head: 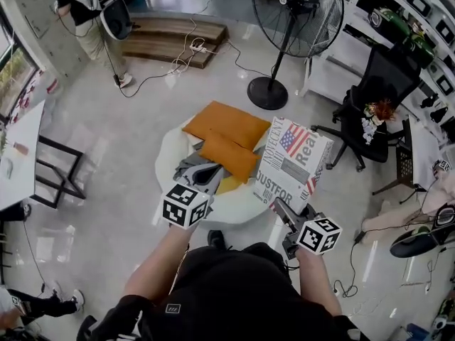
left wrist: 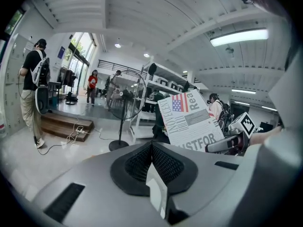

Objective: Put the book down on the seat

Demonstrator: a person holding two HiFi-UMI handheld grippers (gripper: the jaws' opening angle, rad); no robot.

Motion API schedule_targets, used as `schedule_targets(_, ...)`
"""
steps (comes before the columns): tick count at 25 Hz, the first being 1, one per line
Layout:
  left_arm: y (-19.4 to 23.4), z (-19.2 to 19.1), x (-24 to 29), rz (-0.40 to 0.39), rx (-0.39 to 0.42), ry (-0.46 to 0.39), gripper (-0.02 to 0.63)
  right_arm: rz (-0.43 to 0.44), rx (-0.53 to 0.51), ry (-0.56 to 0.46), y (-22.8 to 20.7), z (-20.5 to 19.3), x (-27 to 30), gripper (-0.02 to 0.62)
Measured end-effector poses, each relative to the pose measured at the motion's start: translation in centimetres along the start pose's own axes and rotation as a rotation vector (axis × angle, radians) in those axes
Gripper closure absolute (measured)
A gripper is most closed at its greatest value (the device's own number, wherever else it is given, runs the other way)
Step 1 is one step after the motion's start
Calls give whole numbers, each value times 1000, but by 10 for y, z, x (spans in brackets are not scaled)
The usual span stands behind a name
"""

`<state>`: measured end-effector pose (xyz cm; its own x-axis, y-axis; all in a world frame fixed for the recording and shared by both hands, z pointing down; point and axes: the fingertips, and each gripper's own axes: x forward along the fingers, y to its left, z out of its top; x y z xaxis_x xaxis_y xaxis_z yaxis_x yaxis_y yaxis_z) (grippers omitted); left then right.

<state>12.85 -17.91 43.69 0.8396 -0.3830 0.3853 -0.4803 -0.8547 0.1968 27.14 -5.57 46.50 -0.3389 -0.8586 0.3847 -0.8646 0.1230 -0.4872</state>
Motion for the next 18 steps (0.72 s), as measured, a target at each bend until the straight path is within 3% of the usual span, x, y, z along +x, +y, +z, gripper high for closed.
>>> schedule_targets(11,72,-29,-16,126,-132,17,603,102,0,173,12,-10,84,416)
schedule_targets(18,95,-71,-6,136,-188,75,603,137,-10,258,6,-31,135,416)
